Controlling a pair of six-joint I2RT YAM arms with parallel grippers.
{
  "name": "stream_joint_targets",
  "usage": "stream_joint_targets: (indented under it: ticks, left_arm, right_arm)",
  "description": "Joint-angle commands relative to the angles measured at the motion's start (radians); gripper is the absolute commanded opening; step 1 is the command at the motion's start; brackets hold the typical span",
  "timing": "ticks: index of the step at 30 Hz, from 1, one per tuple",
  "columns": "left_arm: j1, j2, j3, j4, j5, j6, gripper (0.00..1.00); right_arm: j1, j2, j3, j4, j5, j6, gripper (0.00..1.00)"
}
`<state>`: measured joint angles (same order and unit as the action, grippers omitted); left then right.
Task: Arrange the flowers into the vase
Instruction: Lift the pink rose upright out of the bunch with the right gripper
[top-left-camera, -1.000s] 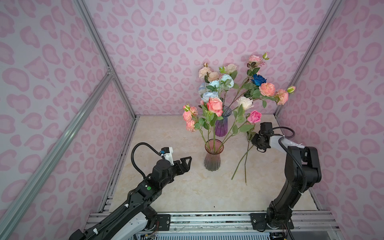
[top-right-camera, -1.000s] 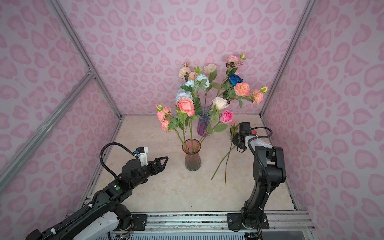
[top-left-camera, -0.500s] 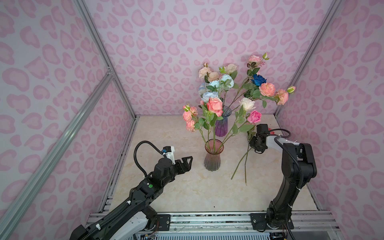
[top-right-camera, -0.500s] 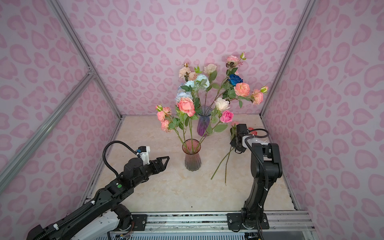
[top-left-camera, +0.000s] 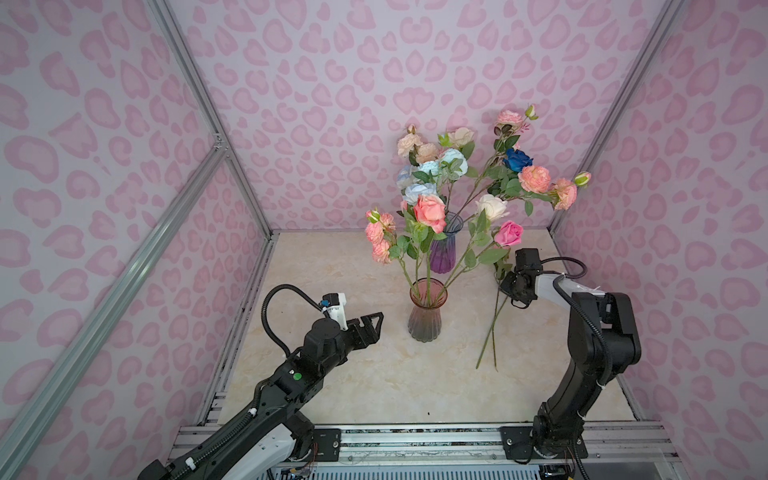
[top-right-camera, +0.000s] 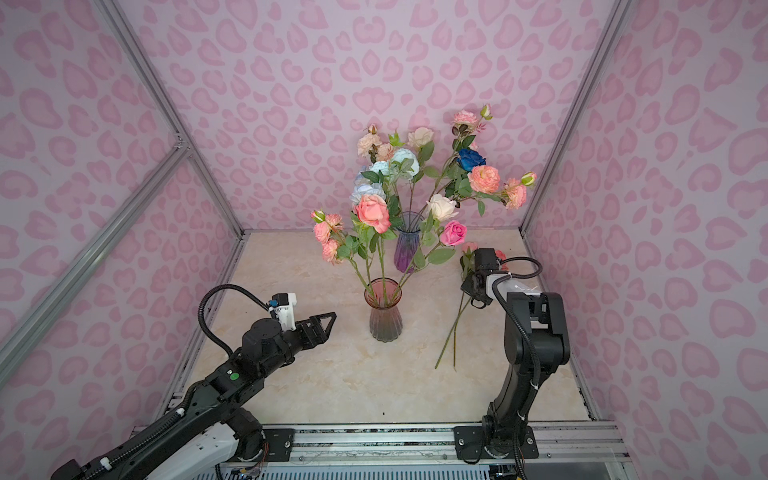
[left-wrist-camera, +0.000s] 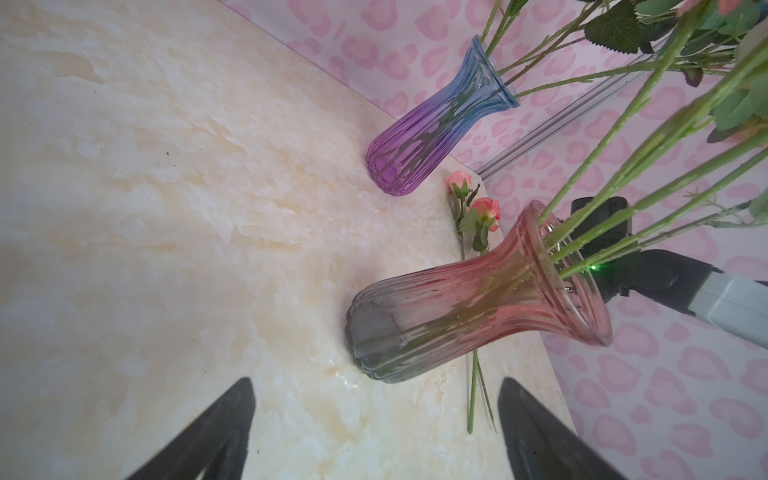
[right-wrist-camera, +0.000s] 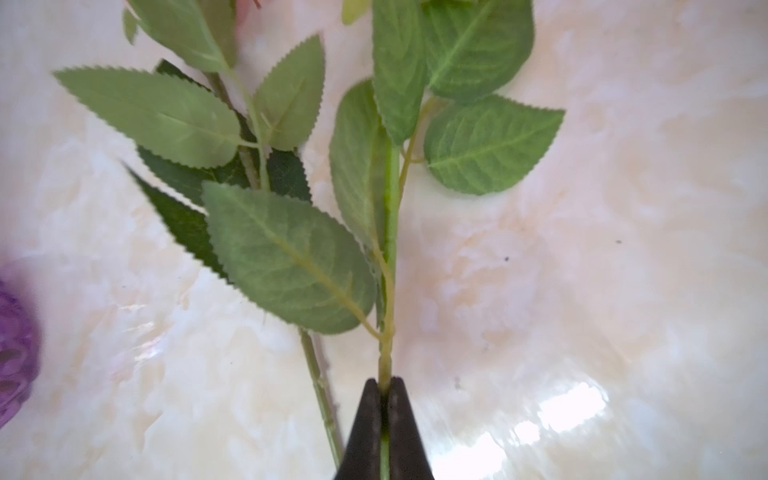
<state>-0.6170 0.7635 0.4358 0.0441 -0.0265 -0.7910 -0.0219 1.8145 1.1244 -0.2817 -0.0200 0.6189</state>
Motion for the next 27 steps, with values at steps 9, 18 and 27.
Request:
stream_joint_targets:
  ticks: [9, 18, 27]
  left_arm:
    - [0.001, -0.068, 0.008, -0.043, -0.019, 0.006, 0.92]
    - [0.000, -0.082, 0.049, -0.077, -0.021, 0.018, 0.92]
    - [0.000, -0.098, 0.086, -0.109, -0.043, 0.028, 0.92]
  right_arm:
    - [-0.019, -0.342, -0.168, 0.025, 0.002, 0.037, 0.00]
    - [-0.030, -0.671, -0.251, 0.017, -0.023, 0.017, 0.00]
    - [0.016, -0.857, -0.190, -0.036, -0.034, -0.009, 0.00]
